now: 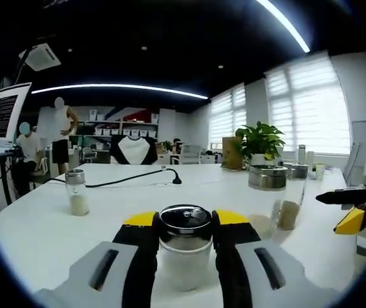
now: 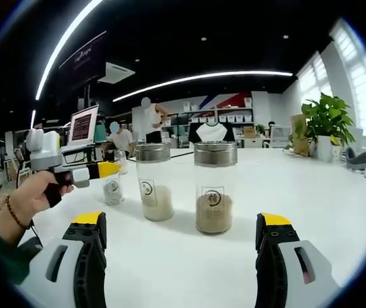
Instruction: Rotate the seasoning bottle until the label or dispensing opening points toward the visible target arrow and the bottle remains upright within the marked orientation range
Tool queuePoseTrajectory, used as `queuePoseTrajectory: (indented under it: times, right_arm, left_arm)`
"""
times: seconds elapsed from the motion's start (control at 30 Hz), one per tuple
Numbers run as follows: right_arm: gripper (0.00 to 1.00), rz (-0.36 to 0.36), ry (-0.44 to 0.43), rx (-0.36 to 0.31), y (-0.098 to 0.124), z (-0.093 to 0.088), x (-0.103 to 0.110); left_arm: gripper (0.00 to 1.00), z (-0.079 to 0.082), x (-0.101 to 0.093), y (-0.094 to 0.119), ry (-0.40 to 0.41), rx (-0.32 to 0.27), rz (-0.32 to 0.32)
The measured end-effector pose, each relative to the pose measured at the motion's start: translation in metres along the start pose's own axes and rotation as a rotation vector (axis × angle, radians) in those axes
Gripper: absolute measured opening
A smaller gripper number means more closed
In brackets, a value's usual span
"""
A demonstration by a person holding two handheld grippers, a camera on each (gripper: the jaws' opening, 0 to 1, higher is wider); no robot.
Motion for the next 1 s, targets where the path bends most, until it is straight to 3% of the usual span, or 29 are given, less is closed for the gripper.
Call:
queuePoseTrajectory:
  times: [0.73, 1.0]
  right_arm:
    - [0.99, 0.004, -0.005, -0.002, 0.0006, -0.002, 0.001]
    - [0.99, 0.006, -0.01, -0.002, 0.0007, -0.0025, 0.0018]
  left_arm:
    - [0.34, -0.0003, -0.0032, 0.001, -0.002, -0.001, -0.126]
    - [0.34, 0.0, -0.0044, 0.0018, 0.012, -0.002, -0.218]
Point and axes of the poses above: the point that each gripper's makers call its tool centre point, and the gripper's own axes: y roughly backward along the fingers, x roughly to its left, z roughly out of its top, the point moved 2 cm from there along y, roughly backward along the fingers, and after that the axes turned 2 degrees about -x, right-handed, at the moved point
